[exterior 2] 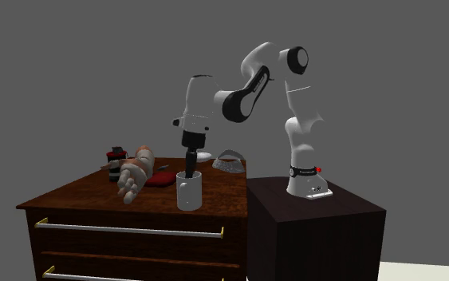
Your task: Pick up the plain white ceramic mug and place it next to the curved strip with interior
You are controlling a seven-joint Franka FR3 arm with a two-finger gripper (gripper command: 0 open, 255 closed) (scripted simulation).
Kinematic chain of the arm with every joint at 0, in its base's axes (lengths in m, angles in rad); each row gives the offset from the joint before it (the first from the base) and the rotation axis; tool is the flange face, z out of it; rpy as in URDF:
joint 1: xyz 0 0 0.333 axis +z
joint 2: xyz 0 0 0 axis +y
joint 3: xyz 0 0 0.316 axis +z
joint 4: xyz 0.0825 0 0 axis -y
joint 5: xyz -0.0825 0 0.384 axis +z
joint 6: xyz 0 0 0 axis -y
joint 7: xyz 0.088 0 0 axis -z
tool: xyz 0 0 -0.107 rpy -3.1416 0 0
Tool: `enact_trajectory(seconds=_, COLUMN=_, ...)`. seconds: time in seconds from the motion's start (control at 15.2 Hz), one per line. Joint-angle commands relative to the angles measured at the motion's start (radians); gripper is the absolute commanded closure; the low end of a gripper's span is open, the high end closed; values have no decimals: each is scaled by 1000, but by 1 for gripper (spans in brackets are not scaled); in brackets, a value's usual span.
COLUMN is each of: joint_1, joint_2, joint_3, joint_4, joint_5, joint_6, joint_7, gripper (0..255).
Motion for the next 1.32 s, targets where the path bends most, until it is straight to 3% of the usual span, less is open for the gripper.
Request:
enact_trajectory(seconds=0.0, joint_1=1, joint_2=5, joint_3=-2, joint_4=-3, joint_5=-4, joint_6=8, joint_7=2, gripper=0)
enact_trajectory(seconds=0.4, joint_1=0, joint_2=5, joint_3=-2, joint_4=-3, joint_5=-4, joint_6=8, joint_7=2, gripper=0)
enact_trajectory(seconds=0.46, joint_1=0, joint_2=5, joint_3=-2, joint_4=-3, joint_5=-4, joint_6=8, joint_7=2, gripper=255)
enact_trajectory(seconds=1.25, joint_1=-4, joint_2=-18, joint_3=5, joint_4=10, joint_5=13, joint_6=-25, joint_7=-11, gripper=255)
